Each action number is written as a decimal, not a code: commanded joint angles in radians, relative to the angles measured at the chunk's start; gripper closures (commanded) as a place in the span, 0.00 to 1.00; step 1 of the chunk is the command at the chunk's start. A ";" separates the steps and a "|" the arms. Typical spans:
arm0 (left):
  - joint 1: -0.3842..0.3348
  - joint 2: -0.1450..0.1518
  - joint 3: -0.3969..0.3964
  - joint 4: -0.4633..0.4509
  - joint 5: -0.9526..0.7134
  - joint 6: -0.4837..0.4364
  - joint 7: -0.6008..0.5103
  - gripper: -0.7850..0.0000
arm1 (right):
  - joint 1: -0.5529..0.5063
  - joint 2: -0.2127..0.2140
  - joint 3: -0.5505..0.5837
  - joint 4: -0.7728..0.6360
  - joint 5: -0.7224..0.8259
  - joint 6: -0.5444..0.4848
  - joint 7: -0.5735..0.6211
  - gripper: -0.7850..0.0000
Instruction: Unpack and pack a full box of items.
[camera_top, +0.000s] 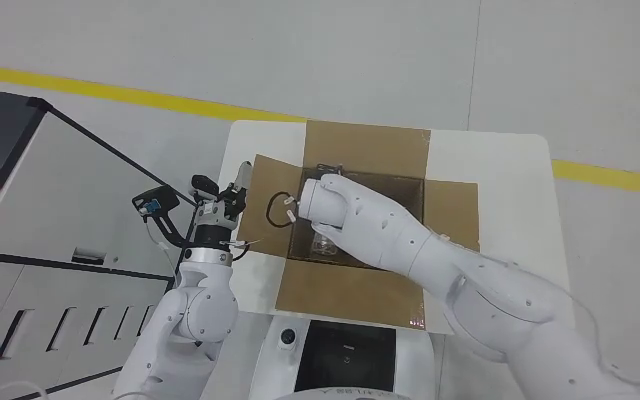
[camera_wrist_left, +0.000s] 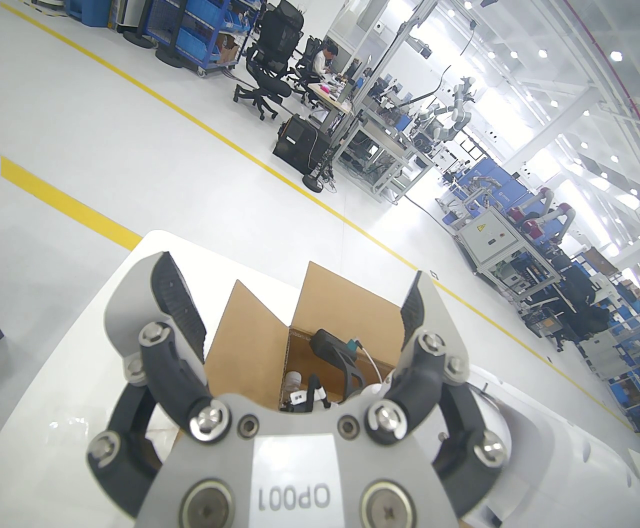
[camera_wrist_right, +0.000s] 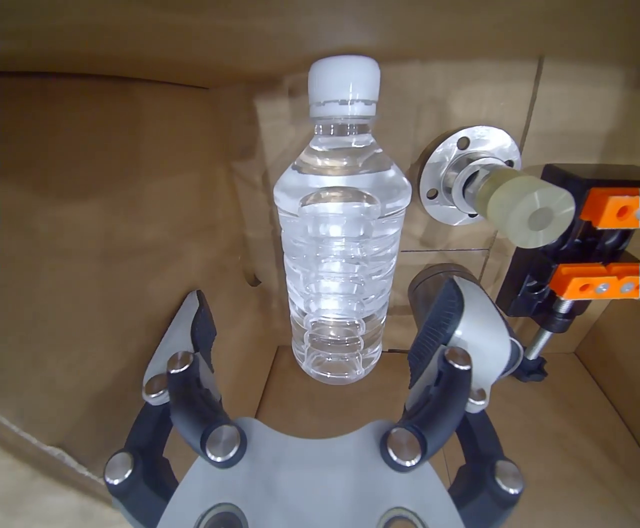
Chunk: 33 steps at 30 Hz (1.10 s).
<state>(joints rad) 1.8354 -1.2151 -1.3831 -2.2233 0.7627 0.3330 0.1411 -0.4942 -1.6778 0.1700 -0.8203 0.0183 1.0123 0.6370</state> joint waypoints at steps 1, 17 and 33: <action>0.000 0.000 0.000 0.000 0.000 0.000 0.000 0.00 | -0.005 -0.006 0.000 0.015 -0.006 0.000 0.001 0.17; 0.000 0.000 0.000 0.000 0.000 0.000 0.000 0.00 | -0.012 -0.046 0.000 0.055 -0.106 0.000 0.053 0.33; 0.000 0.000 0.000 0.000 0.000 0.000 0.000 0.00 | -0.020 -0.115 0.024 0.165 -0.274 0.000 0.163 0.42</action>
<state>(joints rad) 1.8354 -1.2151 -1.3831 -2.2233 0.7627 0.3330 0.1411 -0.5119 -1.7879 0.1886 -0.6629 -0.2479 1.0123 0.7973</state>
